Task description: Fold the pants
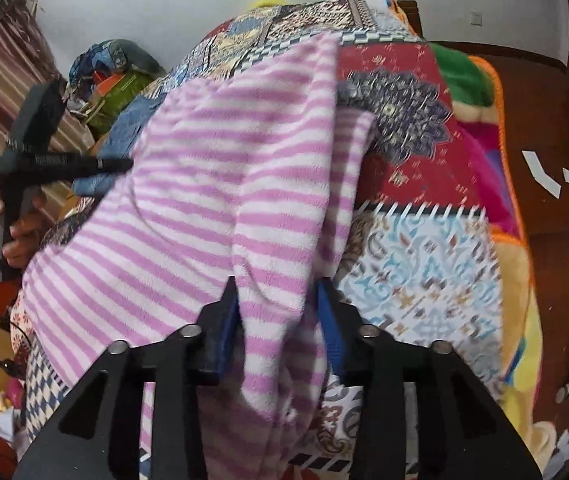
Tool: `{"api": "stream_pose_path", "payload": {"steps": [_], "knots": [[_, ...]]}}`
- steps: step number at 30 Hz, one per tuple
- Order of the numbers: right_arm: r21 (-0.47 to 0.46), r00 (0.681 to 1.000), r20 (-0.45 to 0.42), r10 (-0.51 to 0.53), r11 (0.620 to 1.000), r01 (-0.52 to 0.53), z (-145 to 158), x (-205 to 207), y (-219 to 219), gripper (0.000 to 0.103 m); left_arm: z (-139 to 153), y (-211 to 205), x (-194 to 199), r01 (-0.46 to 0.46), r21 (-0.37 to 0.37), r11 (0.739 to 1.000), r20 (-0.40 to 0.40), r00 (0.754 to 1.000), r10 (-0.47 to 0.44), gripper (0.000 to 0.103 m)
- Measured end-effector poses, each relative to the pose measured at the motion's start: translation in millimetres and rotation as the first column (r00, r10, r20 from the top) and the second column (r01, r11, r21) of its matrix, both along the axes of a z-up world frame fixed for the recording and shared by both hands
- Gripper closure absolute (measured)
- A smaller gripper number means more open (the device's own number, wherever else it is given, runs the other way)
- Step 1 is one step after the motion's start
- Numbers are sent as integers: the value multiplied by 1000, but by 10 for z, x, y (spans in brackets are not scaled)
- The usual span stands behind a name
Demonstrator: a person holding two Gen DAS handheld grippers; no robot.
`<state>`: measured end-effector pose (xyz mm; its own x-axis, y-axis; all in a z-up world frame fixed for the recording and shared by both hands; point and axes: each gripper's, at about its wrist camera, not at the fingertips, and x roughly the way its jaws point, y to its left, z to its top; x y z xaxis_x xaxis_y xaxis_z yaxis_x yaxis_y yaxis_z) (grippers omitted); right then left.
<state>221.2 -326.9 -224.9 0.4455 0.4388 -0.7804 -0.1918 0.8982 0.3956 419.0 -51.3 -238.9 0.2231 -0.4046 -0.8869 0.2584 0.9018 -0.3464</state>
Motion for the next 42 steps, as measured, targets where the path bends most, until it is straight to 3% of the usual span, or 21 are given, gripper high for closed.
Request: {"api": "stream_pose_path", "payload": {"steps": [5,8,10,11,12,13,14,15,20,24,27,37,40,42], "knots": [[18,995,80,-66,998,65,233,294,-154,57,-29,-121,39,23,29,999,0,1000,-23,100],[28,995,55,-88,996,87,192,520,-218,56,-19,-133,58,29,29,999,-2,1000,-29,98],[50,995,28,-98,994,96,156,587,-238,56,66,-68,7,41,40,998,21,999,-42,76],[73,996,14,-90,993,88,136,582,-238,50,116,-19,-19,43,52,998,37,998,-45,66],[87,997,2,-80,993,80,109,549,-254,38,167,45,-46,40,55,998,55,998,-43,42],[86,997,-1,-78,993,78,99,504,-258,32,191,91,-55,34,53,998,66,997,-38,25],[81,997,-2,-75,994,75,80,446,-261,22,218,149,-70,29,45,999,74,997,-32,21],[84,998,-6,-62,995,62,59,398,-258,17,221,217,-80,26,31,999,64,998,-28,20],[121,996,-90,16,993,-5,-113,327,-144,16,-32,308,-62,59,-63,996,-72,995,-63,20],[136,985,-164,58,990,-35,-320,388,-40,13,-295,205,-29,111,-90,990,-155,980,-124,20],[160,985,-161,70,986,-44,-350,462,-7,4,-378,154,16,152,-114,982,-172,970,-171,17],[121,982,-133,133,986,-117,-309,645,234,3,-387,-209,192,211,-162,964,-164,958,-237,15],[139,983,-119,141,982,-125,-286,701,276,8,-384,-259,226,209,-218,953,-167,955,-247,15],[175,982,-108,158,975,-138,-268,719,290,20,-397,-335,240,216,-217,952,-167,953,-254,15]]}}
